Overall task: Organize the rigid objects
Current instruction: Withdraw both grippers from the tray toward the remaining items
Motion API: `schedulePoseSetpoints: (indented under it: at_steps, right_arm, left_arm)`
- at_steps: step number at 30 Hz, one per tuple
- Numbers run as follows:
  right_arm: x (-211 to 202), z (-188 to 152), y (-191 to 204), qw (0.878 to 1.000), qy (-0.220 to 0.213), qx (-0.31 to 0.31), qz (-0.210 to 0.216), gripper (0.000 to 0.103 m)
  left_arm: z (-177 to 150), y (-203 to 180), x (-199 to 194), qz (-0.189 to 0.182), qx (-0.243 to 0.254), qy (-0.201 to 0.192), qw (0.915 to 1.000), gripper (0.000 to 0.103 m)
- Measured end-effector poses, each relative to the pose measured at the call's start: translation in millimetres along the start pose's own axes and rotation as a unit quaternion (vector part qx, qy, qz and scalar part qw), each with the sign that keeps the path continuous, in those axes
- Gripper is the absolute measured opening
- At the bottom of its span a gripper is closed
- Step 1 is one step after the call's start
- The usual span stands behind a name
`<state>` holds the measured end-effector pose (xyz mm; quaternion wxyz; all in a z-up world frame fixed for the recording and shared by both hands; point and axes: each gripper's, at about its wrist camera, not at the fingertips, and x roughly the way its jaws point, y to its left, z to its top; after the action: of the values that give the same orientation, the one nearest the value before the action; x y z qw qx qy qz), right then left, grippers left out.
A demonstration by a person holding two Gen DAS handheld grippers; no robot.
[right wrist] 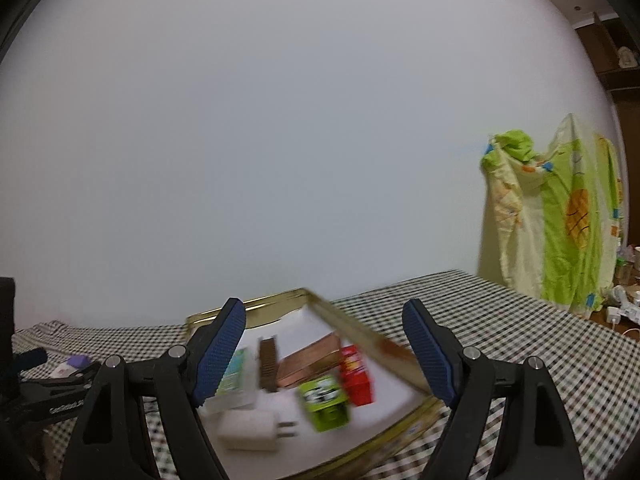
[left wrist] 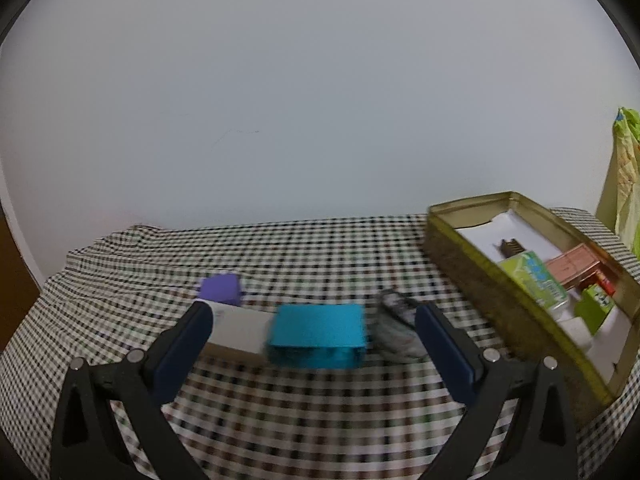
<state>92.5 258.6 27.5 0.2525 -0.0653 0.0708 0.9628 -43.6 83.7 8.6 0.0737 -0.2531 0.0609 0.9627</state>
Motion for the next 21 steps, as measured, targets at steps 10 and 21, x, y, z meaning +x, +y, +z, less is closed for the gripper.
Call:
schedulePoseSetpoints:
  at_steps: [10, 21]
  right_arm:
    - [-1.6, -11.8, 59.0, 0.997, 0.036, -0.020, 0.070, 0.082]
    - [19.5, -25.5, 133.8, 0.978, 0.115, -0.070, 0.159, 0.082]
  left_arm:
    - [-0.9, 62.5, 15.8, 0.033, -0.024, 0.017, 0.9990, 0.102]
    - [-5.0, 121.5, 35.3, 0.080, -0.056, 0.053, 0.9938, 0.102]
